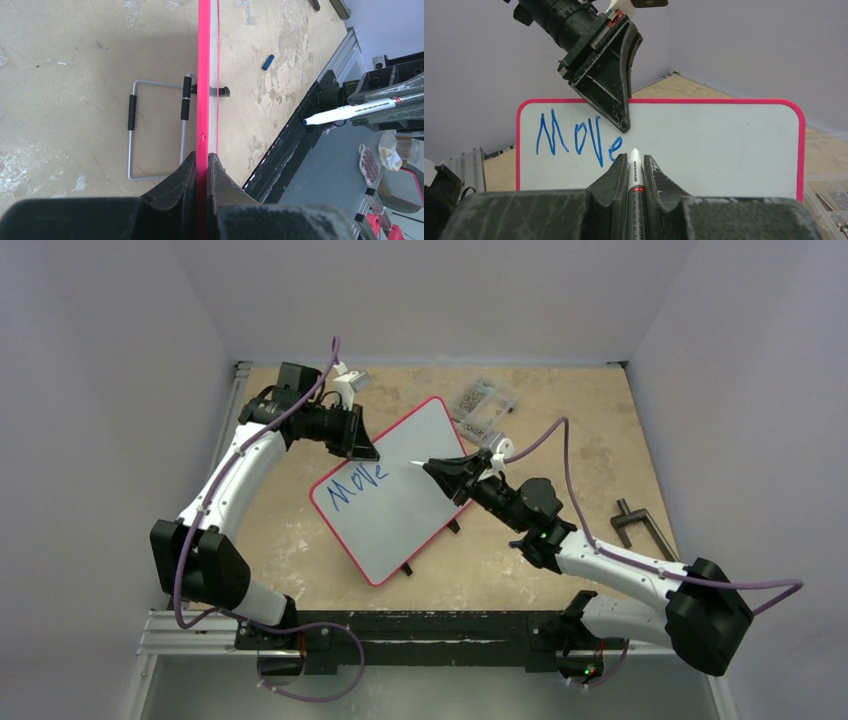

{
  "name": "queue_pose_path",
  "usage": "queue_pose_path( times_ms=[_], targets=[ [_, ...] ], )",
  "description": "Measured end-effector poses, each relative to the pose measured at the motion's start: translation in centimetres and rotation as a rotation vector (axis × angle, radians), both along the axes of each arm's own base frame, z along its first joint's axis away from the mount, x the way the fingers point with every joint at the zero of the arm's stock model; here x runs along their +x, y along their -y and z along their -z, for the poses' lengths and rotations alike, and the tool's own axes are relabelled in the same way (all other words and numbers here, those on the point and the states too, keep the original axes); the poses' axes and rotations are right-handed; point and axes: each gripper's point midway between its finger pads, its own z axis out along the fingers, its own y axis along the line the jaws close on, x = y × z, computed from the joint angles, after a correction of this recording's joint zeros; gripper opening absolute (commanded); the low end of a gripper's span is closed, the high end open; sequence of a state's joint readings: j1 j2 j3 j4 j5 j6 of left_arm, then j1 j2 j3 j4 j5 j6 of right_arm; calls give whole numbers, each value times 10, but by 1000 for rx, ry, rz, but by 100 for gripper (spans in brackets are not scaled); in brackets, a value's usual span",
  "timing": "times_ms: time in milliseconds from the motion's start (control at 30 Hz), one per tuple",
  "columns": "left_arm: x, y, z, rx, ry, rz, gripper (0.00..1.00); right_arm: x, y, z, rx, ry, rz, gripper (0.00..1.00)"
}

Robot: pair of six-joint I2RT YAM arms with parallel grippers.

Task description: Write a sentence on the whiteboard

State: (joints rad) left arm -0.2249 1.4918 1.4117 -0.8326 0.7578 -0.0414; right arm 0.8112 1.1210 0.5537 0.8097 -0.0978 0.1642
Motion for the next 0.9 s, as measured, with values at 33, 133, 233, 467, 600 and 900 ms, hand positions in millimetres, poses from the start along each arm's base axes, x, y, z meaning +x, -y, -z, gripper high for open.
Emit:
queue_pose_path(
  times_ms=[33,133,233,467,600,900],
  targets=[
    [0,0,0,0,0,0,0,0,0,0,0,1,-2,0],
    [0,0,0,0,0,0,0,-1,-1,-1,1,2,-7,0],
    [0,0,0,0,0,0,0,-2,-1,-1,5,8,-15,0],
    [0,0,0,0,0,0,0,-5,-1,5,1,-1,-27,0],
    [0,0,0,0,0,0,0,-6,-1,8,1,-9,-29,0],
    [0,0,0,0,0,0,0,-7,-1,9,7,-11,-29,0]
  ],
)
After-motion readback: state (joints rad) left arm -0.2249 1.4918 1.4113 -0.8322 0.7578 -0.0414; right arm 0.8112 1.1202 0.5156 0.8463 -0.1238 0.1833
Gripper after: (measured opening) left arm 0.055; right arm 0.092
